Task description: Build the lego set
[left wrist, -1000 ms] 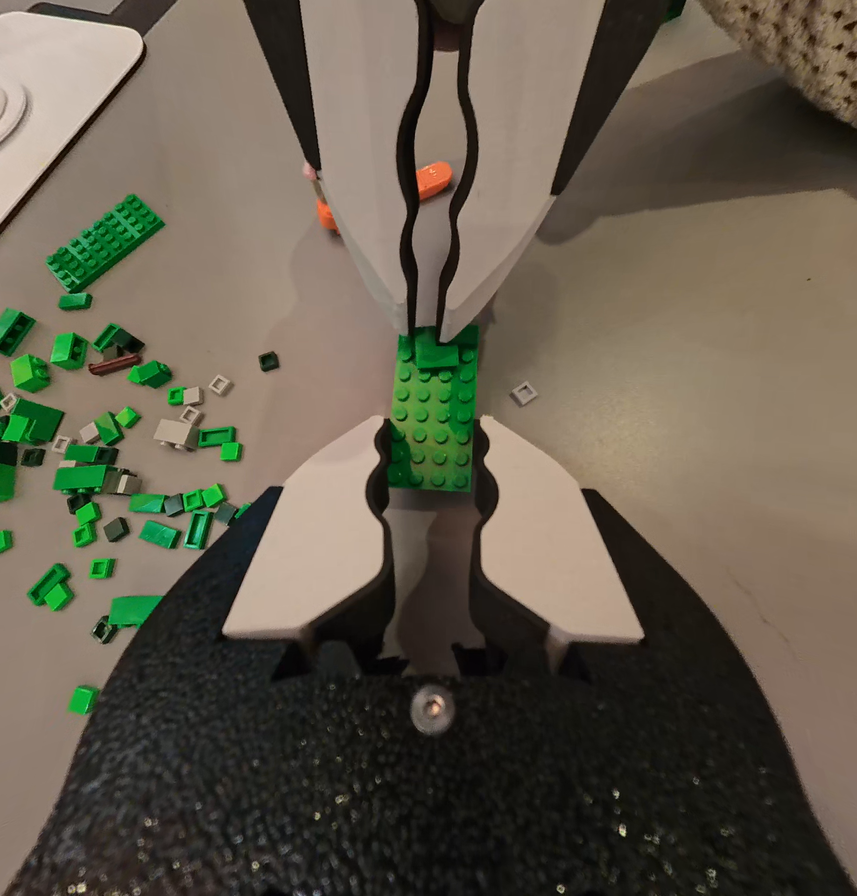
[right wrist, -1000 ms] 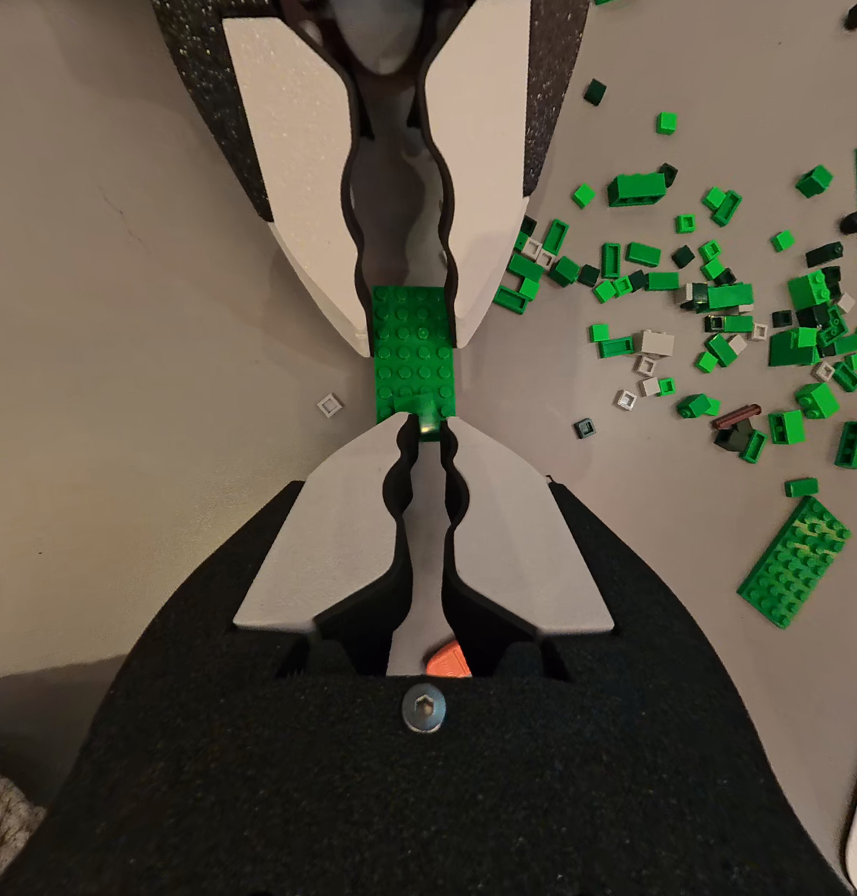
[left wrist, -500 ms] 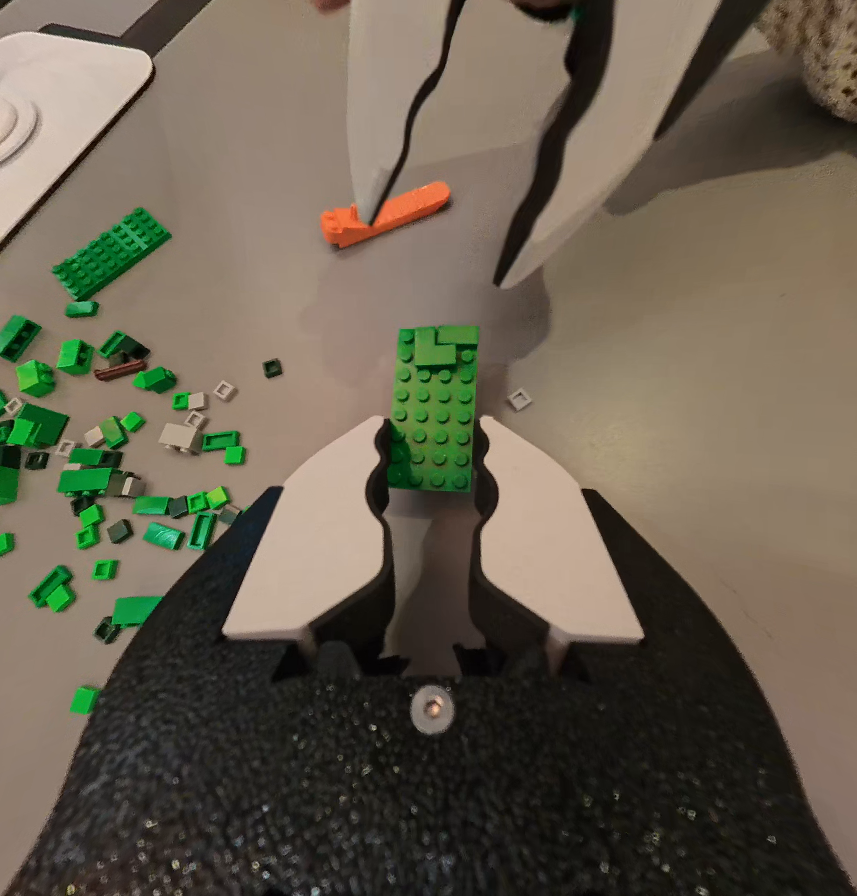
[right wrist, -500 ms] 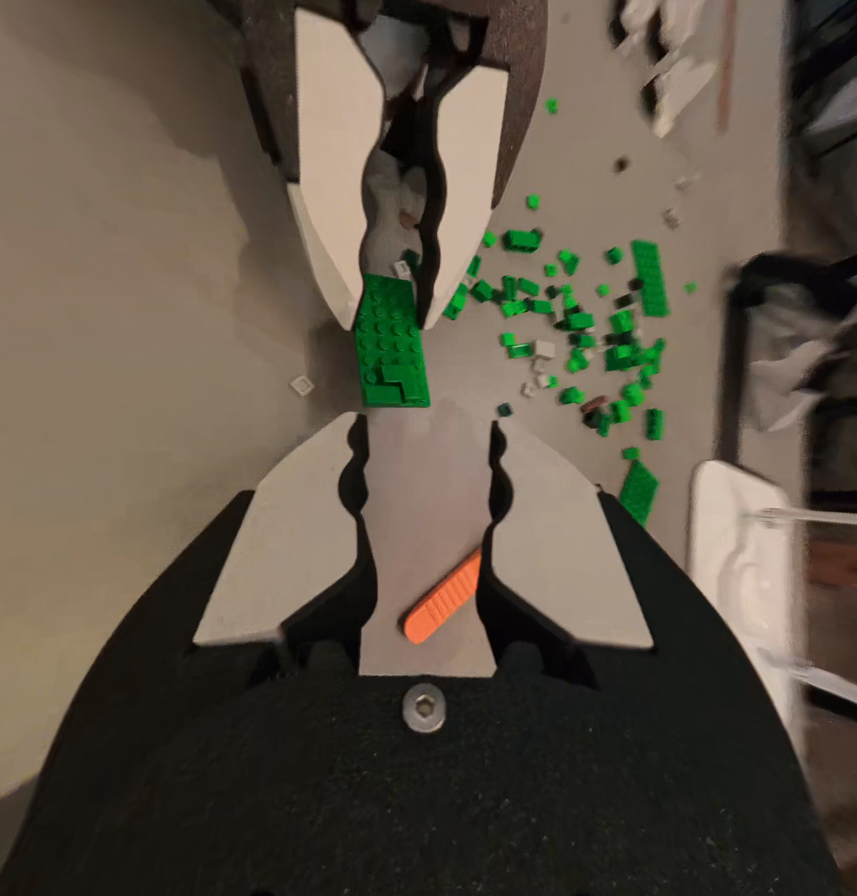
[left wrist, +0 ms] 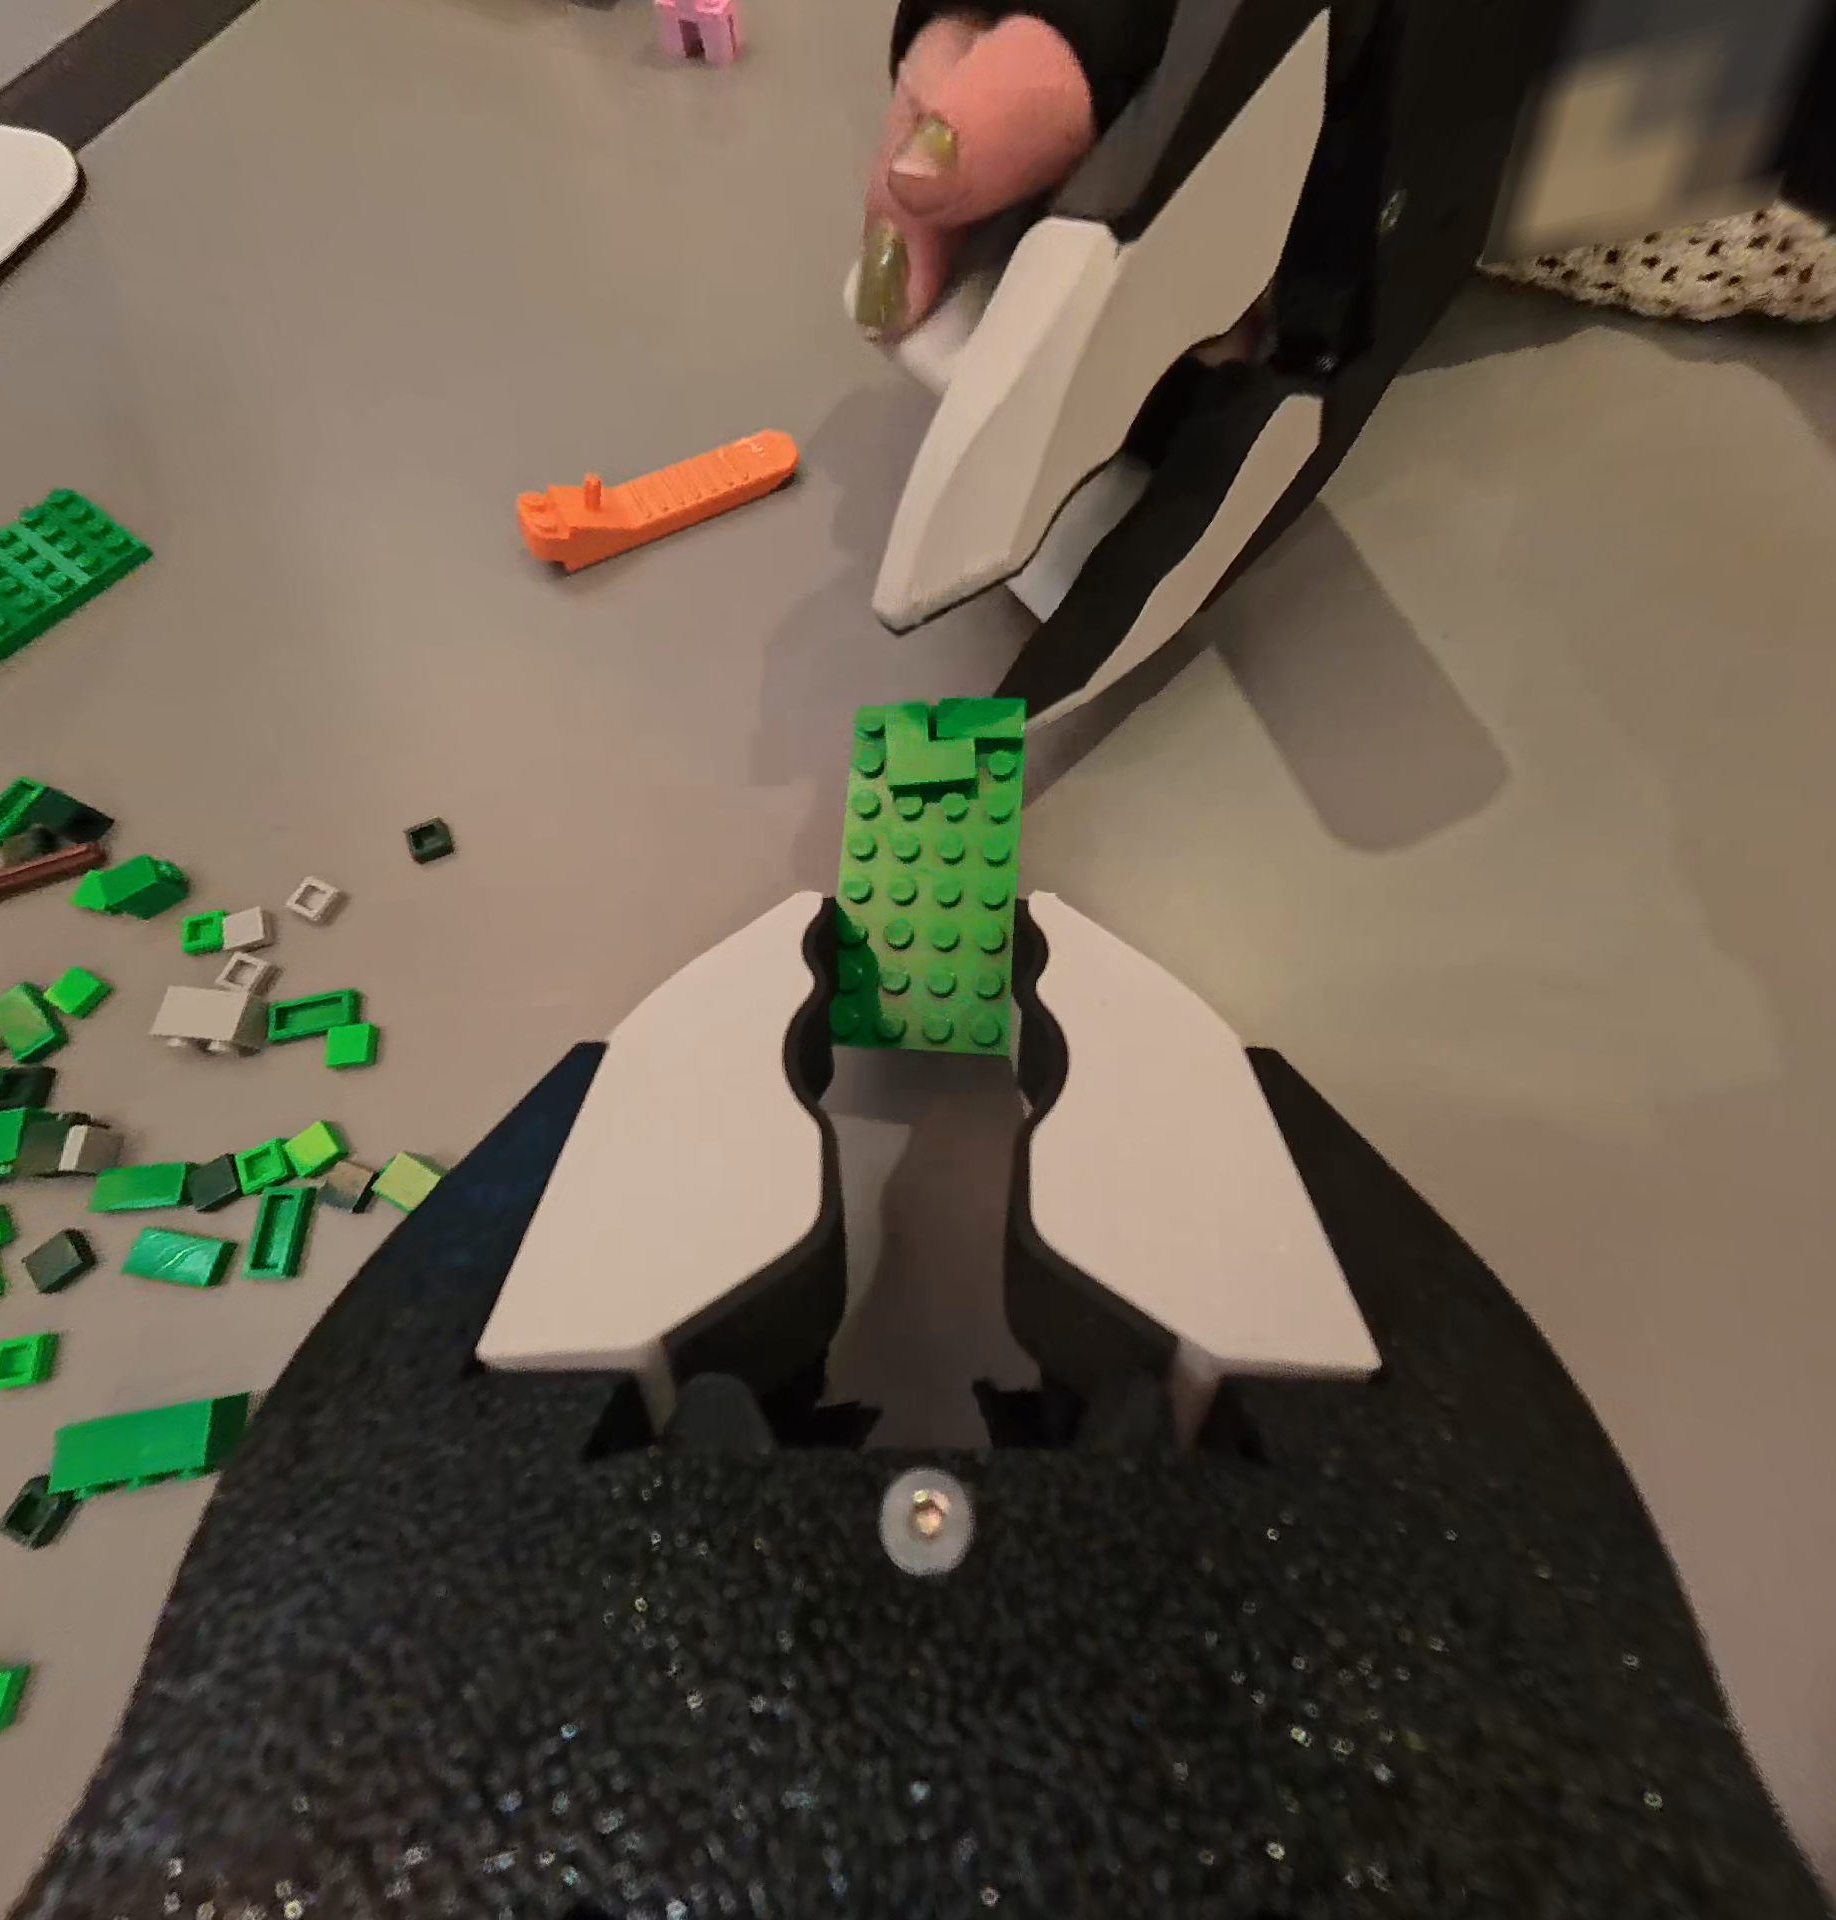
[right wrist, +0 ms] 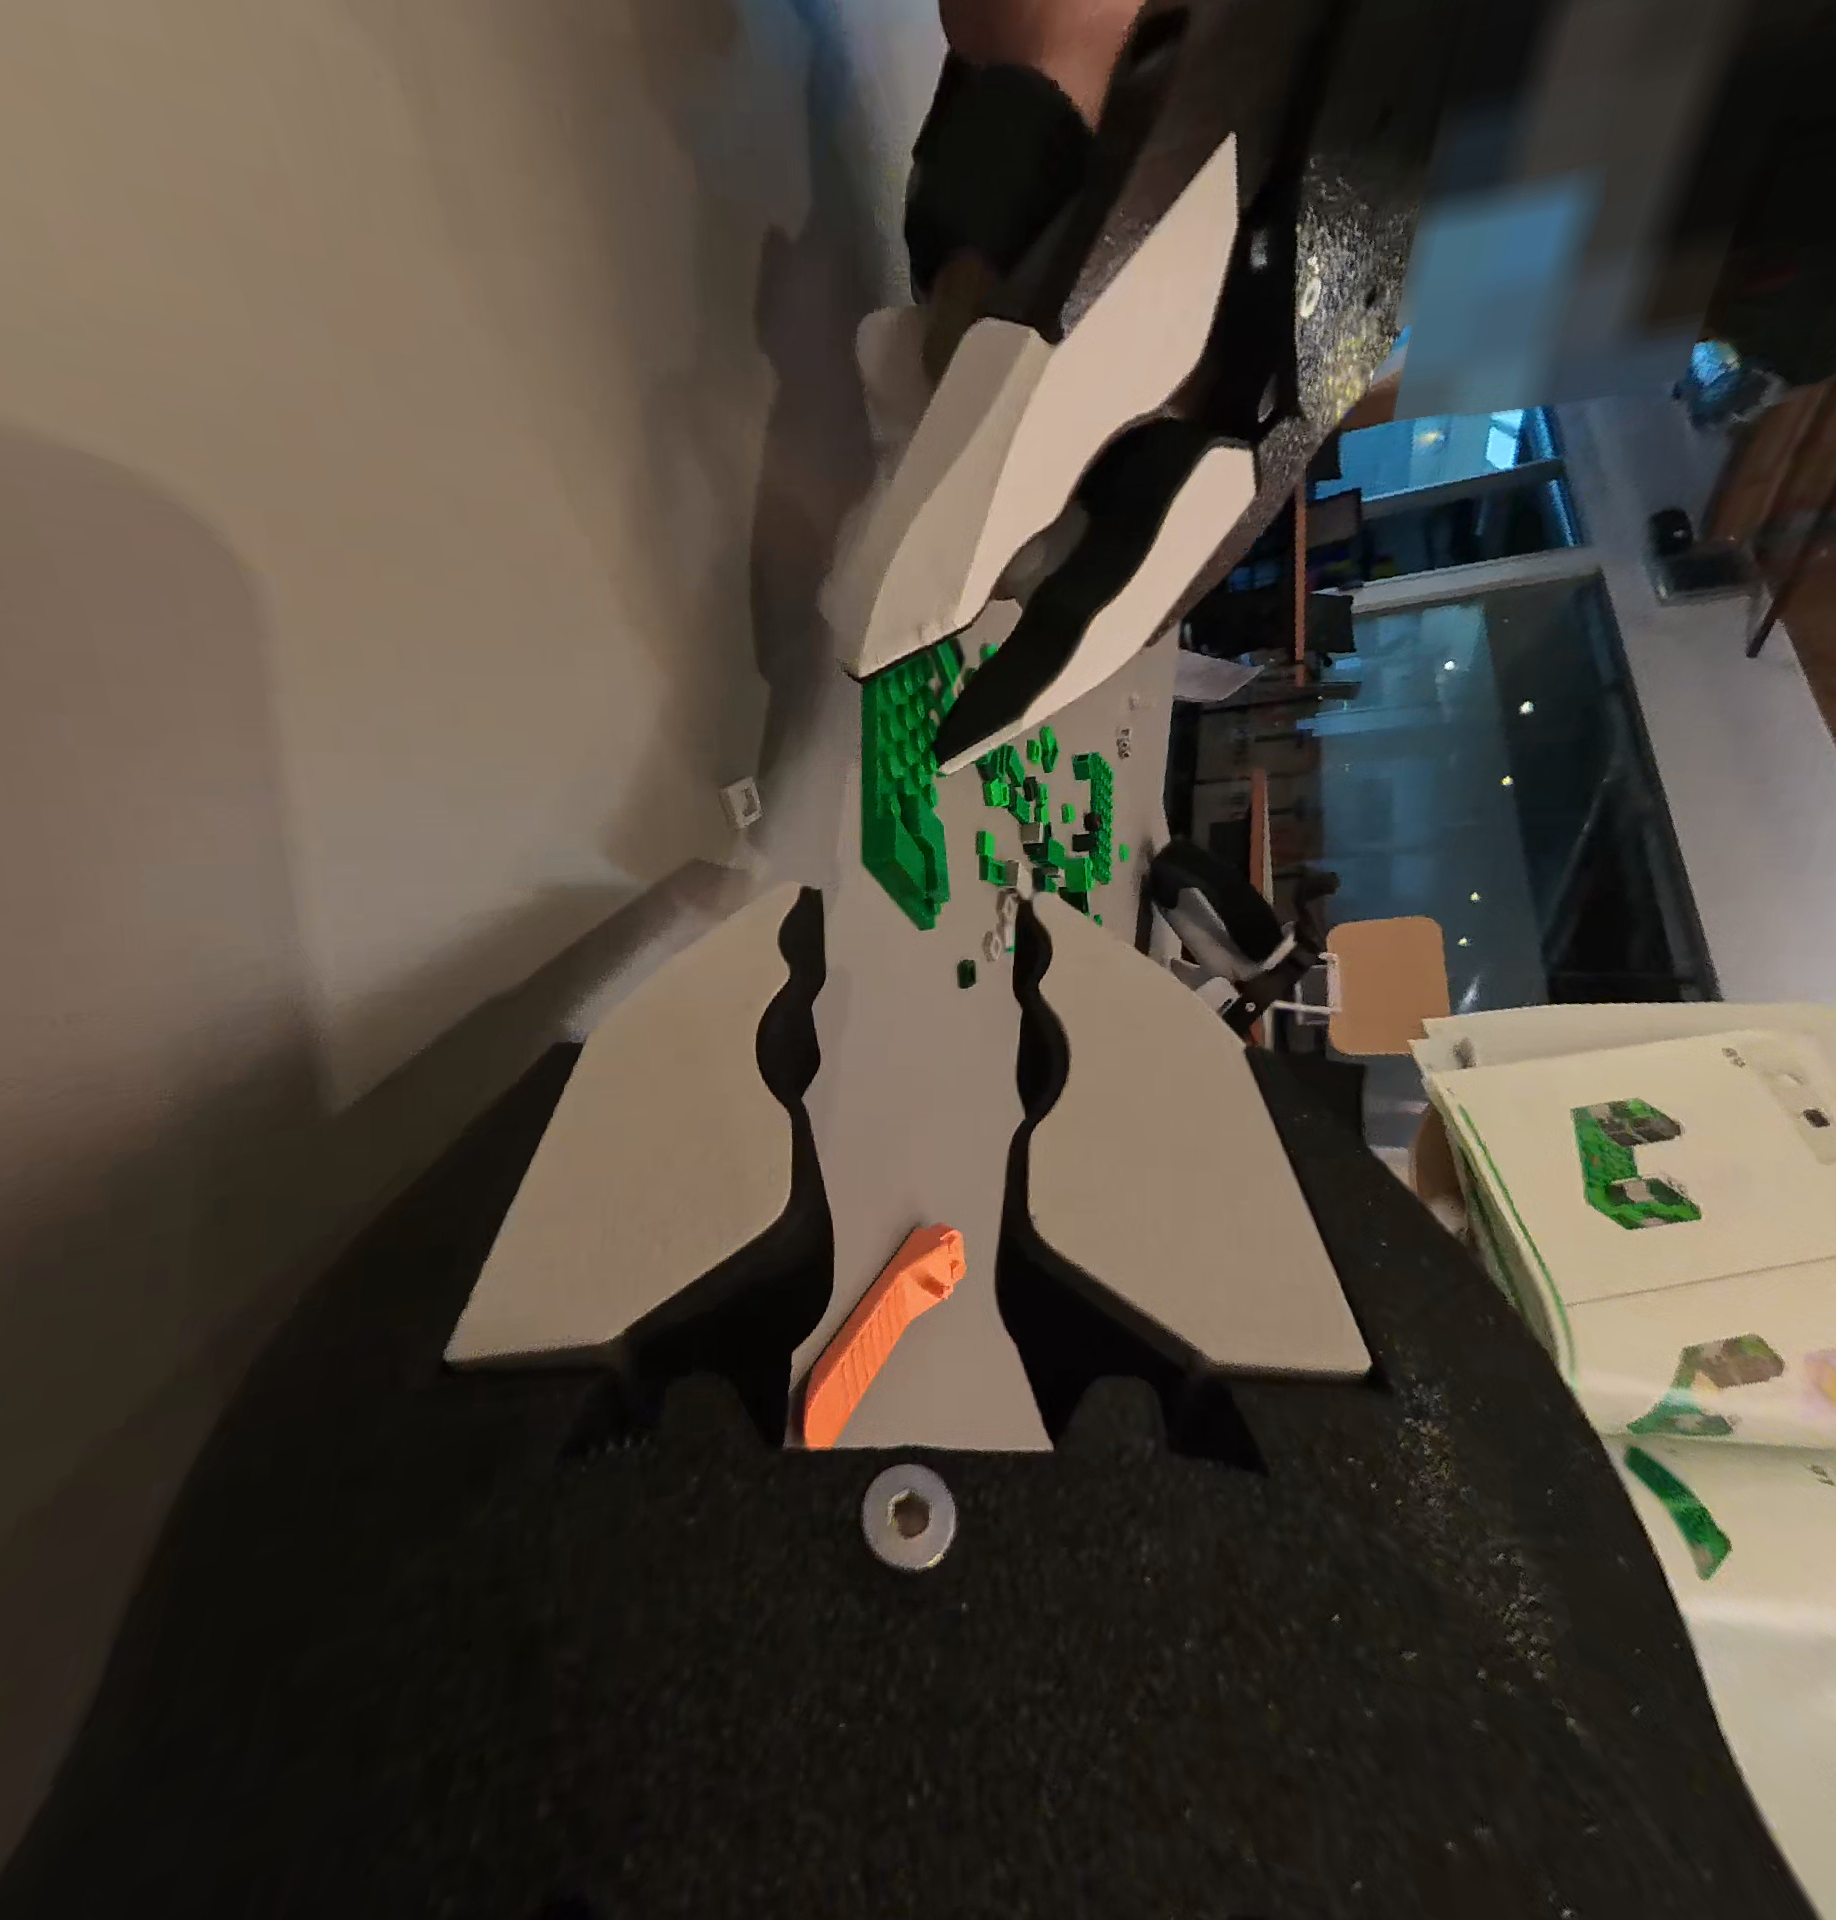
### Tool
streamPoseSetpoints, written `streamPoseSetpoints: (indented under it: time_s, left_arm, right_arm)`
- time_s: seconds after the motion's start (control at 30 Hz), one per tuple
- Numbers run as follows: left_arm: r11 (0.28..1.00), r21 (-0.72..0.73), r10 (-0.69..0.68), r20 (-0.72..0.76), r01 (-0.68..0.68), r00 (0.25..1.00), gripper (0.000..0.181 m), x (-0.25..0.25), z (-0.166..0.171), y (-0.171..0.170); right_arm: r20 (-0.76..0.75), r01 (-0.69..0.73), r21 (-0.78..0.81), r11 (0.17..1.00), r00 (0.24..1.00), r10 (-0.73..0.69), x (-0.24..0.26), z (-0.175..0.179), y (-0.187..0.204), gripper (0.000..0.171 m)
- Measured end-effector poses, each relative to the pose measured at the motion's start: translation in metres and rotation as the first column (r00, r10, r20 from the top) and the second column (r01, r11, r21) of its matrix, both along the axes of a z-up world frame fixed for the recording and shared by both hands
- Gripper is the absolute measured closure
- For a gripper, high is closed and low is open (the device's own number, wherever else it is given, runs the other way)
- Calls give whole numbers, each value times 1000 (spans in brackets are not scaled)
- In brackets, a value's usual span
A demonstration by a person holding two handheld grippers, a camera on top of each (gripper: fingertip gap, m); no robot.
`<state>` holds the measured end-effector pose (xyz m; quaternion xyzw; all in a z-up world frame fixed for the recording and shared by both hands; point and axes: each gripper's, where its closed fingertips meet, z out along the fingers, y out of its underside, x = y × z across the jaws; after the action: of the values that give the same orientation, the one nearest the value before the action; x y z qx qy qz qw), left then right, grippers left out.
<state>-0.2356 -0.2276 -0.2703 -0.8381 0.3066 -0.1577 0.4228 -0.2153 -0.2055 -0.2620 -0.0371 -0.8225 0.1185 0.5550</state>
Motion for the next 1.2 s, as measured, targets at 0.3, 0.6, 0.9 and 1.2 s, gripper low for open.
streamPoseSetpoints:
  time_s: [0.3, 0.6, 0.9, 1.2]
  left_arm:
    - [1000, 3, -31, -1, 31, 1000, 150, 6, 0, -2]
    - [1000, 4, -27, 2, 27, 1000, 150, 6, 0, -2]
    - [1000, 0, -16, -13, 16, 1000, 150, 5, -2, -1]
    - [1000, -7, -25, -40, 25, 999, 150, 8, -8, 0]
  right_arm:
    - [-43, -10, 96, 995, 999, 15, -7, -5, -5, 144]
    - [-52, 25, 154, 988, 999, -17, -9, -7, -1, 161]
    - [-93, 74, 300, 951, 994, -48, -10, -6, 2, 163]
    - [-56, 78, 335, 939, 996, -62, -8, -9, 3, 163]
